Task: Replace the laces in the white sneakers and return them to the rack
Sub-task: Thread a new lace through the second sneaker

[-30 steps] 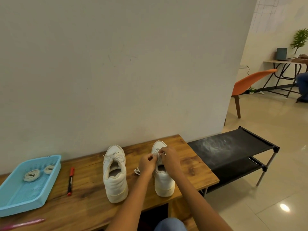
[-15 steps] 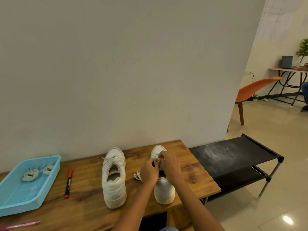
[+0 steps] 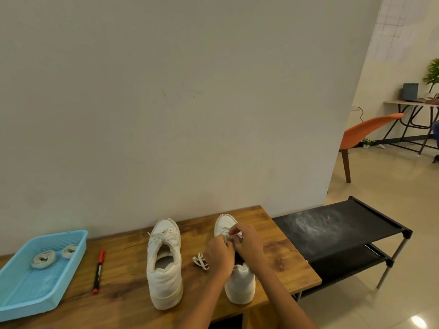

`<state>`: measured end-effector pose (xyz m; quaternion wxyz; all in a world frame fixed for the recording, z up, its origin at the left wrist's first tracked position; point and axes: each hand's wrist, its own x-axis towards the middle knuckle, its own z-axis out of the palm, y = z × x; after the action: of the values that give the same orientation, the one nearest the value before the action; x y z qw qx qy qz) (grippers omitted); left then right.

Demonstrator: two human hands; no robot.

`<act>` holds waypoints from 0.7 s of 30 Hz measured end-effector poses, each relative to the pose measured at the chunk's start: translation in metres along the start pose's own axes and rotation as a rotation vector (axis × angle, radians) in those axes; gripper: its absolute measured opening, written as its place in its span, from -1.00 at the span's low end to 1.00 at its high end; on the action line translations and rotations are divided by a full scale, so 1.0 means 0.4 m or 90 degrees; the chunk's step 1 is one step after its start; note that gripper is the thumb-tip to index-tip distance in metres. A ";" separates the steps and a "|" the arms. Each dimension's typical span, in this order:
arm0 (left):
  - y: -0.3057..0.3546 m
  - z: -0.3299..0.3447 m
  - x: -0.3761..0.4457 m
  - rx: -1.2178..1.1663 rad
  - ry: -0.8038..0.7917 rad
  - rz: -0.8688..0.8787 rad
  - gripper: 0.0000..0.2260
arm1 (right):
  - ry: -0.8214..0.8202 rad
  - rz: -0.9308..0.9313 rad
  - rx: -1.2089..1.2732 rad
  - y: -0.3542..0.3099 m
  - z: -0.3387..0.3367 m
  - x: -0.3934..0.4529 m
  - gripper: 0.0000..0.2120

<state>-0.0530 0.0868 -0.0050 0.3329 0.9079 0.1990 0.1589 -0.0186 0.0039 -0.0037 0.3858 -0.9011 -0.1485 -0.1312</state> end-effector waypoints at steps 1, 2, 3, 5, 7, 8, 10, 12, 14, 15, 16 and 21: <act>0.001 0.000 -0.001 0.001 0.007 -0.003 -0.80 | -0.007 -0.009 0.041 0.001 -0.002 -0.002 -0.80; 0.000 0.001 -0.001 0.001 0.008 -0.007 -0.79 | -0.011 -0.007 0.061 -0.001 -0.004 -0.001 -0.76; 0.002 0.002 -0.002 0.003 0.010 -0.001 -0.78 | -0.016 -0.001 0.067 -0.003 -0.007 0.001 -0.74; 0.003 0.002 -0.007 0.014 0.007 0.013 -0.76 | -0.022 0.003 0.033 -0.004 -0.004 0.007 -0.79; 0.002 -0.007 -0.006 -0.032 -0.006 -0.003 -0.69 | -0.021 0.006 0.009 -0.004 -0.001 0.009 -0.83; -0.001 -0.012 0.001 -0.069 -0.020 -0.031 -0.64 | -0.018 0.007 0.002 -0.004 0.000 0.008 -0.83; -0.012 -0.019 0.024 -0.161 -0.055 -0.098 -0.59 | -0.018 0.009 -0.001 -0.001 0.000 0.006 -0.84; -0.025 -0.019 0.050 -0.265 -0.106 -0.143 -0.71 | -0.034 0.017 -0.020 0.001 -0.001 0.004 -0.87; -0.022 -0.029 0.057 -0.329 -0.141 -0.182 -0.82 | -0.064 0.022 -0.051 -0.002 -0.006 0.008 -0.87; -0.018 -0.031 0.061 -0.328 -0.146 -0.182 -0.82 | -0.078 0.022 -0.072 -0.006 -0.011 0.008 -0.85; -0.016 -0.030 0.067 -0.320 -0.146 -0.173 -0.82 | -0.084 0.016 -0.096 -0.011 -0.018 0.007 -0.83; 0.009 -0.033 0.082 -0.560 0.047 -0.213 -0.86 | 0.045 0.114 -0.174 -0.016 -0.040 -0.031 -0.81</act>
<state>-0.0291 0.1066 0.0120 0.6999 0.6297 0.2682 0.2043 -0.0345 -0.0058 0.0068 0.2750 -0.9495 -0.0343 -0.1471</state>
